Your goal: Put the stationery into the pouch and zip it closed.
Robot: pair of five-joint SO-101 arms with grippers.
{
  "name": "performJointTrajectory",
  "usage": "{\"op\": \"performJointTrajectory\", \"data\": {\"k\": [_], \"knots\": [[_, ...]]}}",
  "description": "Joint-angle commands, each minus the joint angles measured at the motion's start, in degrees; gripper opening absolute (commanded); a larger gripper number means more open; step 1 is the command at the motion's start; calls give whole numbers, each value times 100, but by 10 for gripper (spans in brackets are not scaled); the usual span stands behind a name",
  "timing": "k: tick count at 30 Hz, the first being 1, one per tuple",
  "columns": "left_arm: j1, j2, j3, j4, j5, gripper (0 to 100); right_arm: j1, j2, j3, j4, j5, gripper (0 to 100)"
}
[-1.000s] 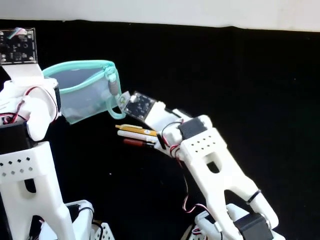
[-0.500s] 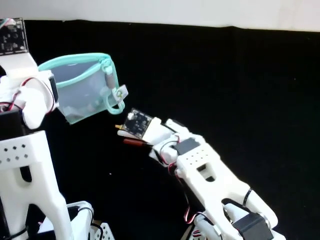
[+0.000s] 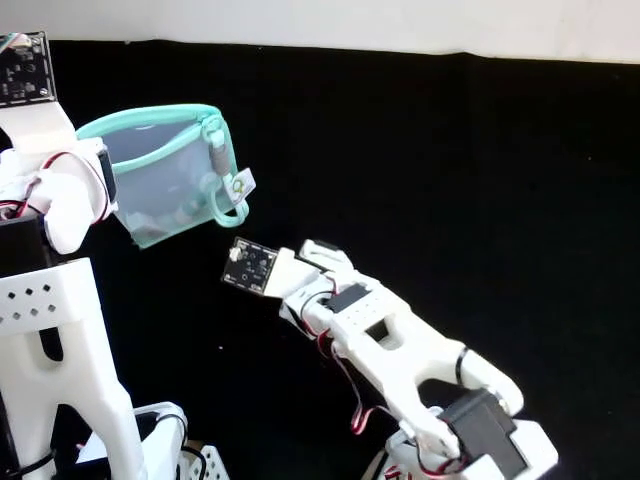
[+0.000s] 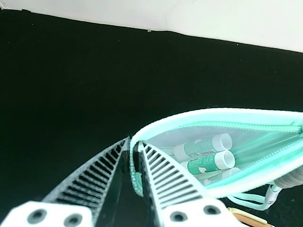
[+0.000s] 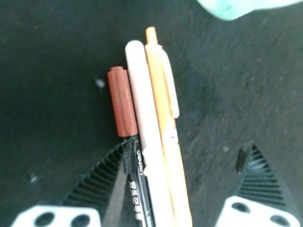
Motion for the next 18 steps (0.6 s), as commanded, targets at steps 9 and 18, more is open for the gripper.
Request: {"op": "performJointTrajectory", "data": {"k": [9, 18], "knots": [[-48, 251, 4, 185, 53, 7, -40, 1086, -752, -462, 229, 339], [-48, 251, 31, 185, 53, 7, -31, 1112, -734, -470, 229, 173]]}}
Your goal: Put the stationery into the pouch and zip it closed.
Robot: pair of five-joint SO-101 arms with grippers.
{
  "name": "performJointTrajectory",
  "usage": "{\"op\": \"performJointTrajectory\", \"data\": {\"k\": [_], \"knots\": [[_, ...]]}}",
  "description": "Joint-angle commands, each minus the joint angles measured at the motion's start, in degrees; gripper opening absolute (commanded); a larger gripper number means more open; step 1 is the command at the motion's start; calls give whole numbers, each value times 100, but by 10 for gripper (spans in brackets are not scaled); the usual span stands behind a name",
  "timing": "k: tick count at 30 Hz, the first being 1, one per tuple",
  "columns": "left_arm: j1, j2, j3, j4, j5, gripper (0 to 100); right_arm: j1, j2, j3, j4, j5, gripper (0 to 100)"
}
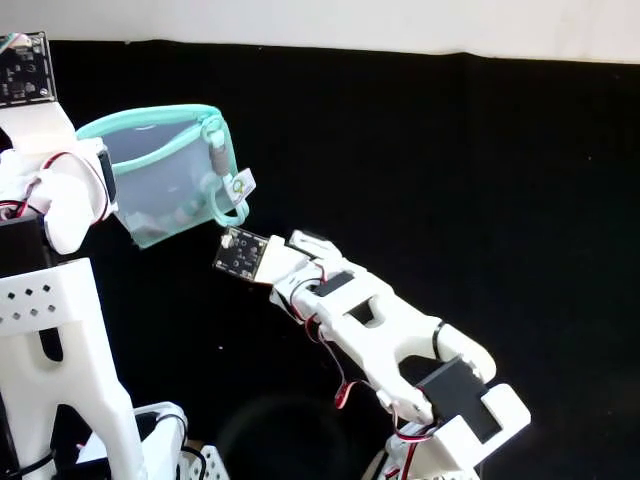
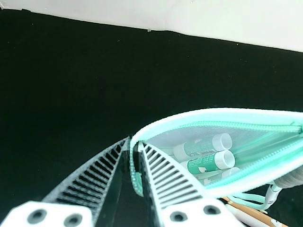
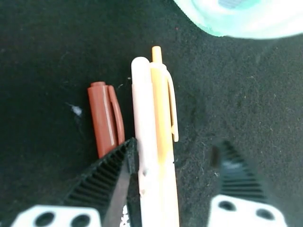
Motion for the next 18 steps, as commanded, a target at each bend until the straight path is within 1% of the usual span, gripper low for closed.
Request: {"op": "performJointTrajectory", "data": {"k": [1, 7, 10, 18], "knots": [[-48, 251, 31, 176, 53, 7, -40, 40, -13, -110, 229, 154], [-48, 251, 31, 176, 53, 7, -31, 31, 4, -101, 229, 69], [-48, 251, 31, 176, 53, 7, -31, 22, 4, -92, 229, 9], [-48, 251, 40, 176, 53, 7, -31, 4, 22, -84, 193, 9]]}}
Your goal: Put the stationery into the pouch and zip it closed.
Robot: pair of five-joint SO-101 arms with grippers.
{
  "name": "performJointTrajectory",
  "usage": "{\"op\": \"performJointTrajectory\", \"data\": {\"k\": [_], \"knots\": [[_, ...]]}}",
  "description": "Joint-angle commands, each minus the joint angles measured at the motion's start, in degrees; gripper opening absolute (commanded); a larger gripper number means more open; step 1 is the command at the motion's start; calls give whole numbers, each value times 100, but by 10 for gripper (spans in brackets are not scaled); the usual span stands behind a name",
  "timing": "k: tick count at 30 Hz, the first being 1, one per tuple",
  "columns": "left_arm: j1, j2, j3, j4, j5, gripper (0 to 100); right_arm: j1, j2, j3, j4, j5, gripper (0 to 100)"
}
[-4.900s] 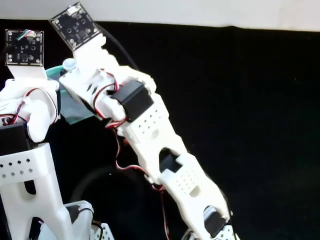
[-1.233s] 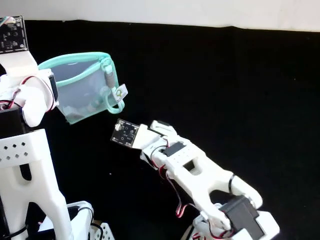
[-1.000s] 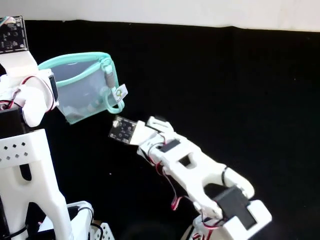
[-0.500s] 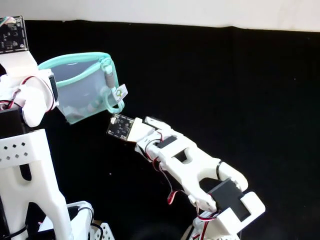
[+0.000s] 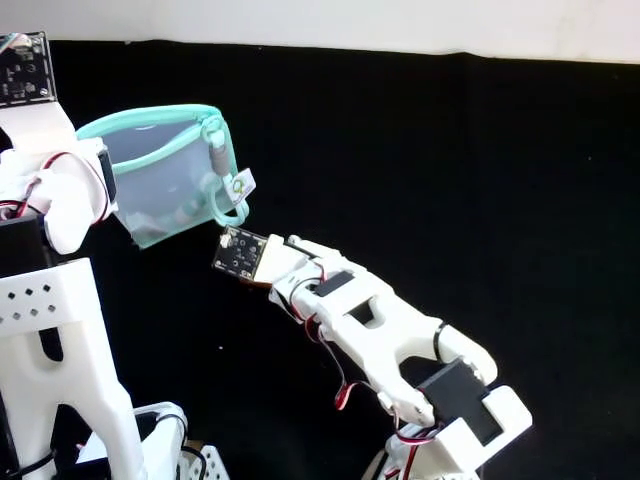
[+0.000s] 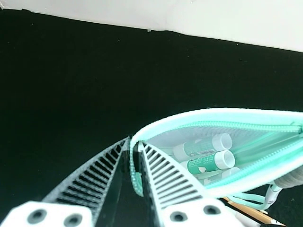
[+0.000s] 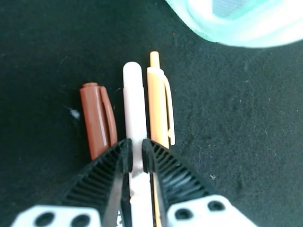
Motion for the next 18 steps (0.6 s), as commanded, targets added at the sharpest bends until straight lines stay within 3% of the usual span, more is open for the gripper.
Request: {"op": "performJointTrajectory", "data": {"k": [1, 7, 10, 18], "knots": [[-48, 251, 40, 176, 53, 7, -13, 40, 22, -75, 158, 9], [-40, 251, 48, 176, 53, 7, 171, -400, 31, -66, -18, 8], [-31, 251, 48, 176, 53, 7, 312, -945, -22, 312, -387, 8], [-22, 251, 48, 176, 53, 7, 374, -1587, -13, 1103, -457, 8]]}}
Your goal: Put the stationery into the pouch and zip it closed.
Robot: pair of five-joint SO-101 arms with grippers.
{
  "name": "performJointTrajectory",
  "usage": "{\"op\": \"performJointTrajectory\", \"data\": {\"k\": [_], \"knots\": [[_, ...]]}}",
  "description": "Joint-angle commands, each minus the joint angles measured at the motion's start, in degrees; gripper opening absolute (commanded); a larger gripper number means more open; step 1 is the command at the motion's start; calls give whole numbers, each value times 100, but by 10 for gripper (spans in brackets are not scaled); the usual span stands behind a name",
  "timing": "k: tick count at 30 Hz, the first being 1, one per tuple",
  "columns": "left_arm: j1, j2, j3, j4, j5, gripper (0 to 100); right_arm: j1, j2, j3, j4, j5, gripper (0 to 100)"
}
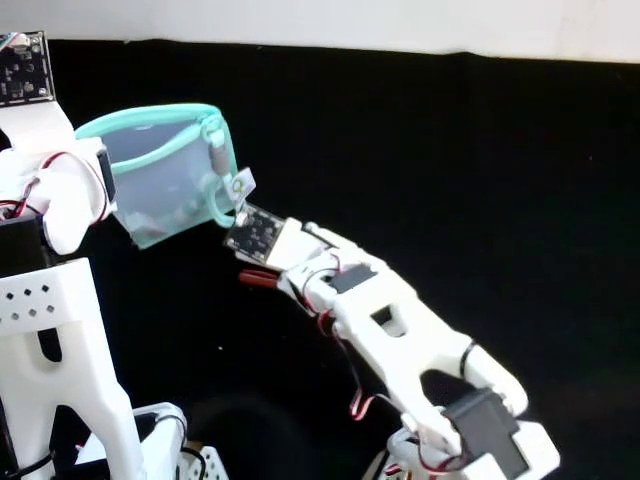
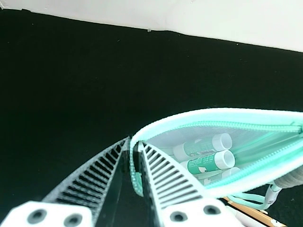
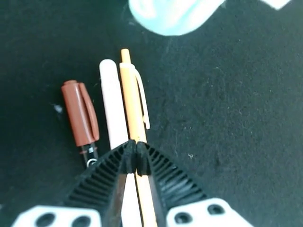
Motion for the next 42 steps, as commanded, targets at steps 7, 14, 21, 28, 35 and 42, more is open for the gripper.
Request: {"op": "performJointTrajectory", "data": {"k": [7, 14, 21, 28, 35, 42], "knots": [[-22, 251, 48, 167, 53, 7, 13, -453, -22, 268, -88, 38], [-22, 251, 48, 167, 53, 7, -321, -444, 119, 338, -88, 307], [-22, 251, 57, 167, 53, 7, -743, -242, 242, 312, -88, 339], [-22, 251, 57, 167, 53, 7, -734, 268, 233, -189, -88, 339], [-31, 251, 57, 167, 53, 7, -725, 796, 233, -840, -70, 339], [-31, 251, 57, 167, 53, 7, -725, 1033, 233, -1077, -62, 339]]}}
